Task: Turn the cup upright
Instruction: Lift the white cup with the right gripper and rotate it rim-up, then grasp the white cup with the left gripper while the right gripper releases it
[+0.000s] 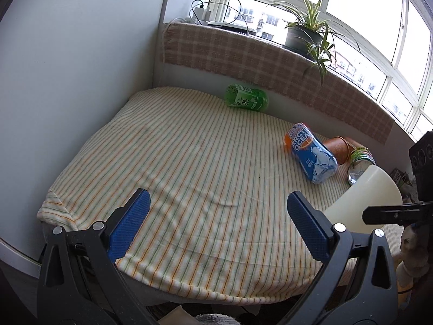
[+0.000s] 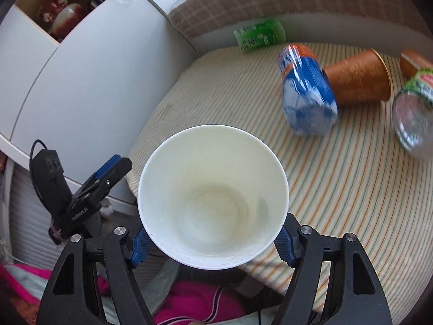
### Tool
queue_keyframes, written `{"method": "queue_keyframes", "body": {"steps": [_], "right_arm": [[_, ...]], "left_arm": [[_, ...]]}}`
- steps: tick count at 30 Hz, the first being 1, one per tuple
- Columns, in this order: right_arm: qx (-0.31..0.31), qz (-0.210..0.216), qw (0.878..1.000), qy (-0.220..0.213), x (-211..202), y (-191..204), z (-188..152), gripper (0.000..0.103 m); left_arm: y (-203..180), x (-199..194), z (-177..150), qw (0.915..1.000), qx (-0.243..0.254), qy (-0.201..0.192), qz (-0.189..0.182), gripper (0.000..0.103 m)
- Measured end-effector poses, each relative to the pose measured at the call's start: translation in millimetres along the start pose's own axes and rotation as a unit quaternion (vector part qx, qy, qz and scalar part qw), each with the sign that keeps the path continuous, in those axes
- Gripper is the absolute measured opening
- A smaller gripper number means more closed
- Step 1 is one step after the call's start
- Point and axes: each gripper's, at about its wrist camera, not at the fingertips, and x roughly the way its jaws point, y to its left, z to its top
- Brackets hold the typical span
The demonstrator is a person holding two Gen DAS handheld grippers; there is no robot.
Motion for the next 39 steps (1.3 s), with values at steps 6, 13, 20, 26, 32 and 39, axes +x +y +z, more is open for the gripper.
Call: {"method": "queue_keyframes", "body": {"steps": [6,13,20,26,32,39], "right_arm": [[0.065,0.024,0.997,0.025,14.6,-27.3,-3.3,0.074],[0.082,0.035,0.996,0.031,48.5,-36.3,20.1,0.074],[0.077,0.035,0.996,0.034,79.1,-31.8,46.6,0.074],[0.063,0.028,0.997,0.020,74.2,-29.2,54.5,0.075],[0.040,0.006,0.999,-0.034,36.7,-20.3,36.8,0.075],[0.082,-0.021,0.991,-0.102,-12.2,-44.8,-5.4,0.077]], "left_arm": [[-11.5,2.0,-4.0,0.9997,0.005,0.014,-0.021,0.103],[-8.7,-0.1,-2.0,0.9997,-0.002,0.018,-0.018,0.103],[-8.2,2.1,0.4,0.9996,-0.004,0.022,-0.017,0.103],[-2.7,9.4,3.9,0.9989,-0.026,0.034,-0.017,0.103],[10.4,33.0,4.5,0.9894,-0.087,0.095,-0.067,0.103],[-3.8,63.5,12.2,0.9642,-0.143,0.164,-0.151,0.095]]}}
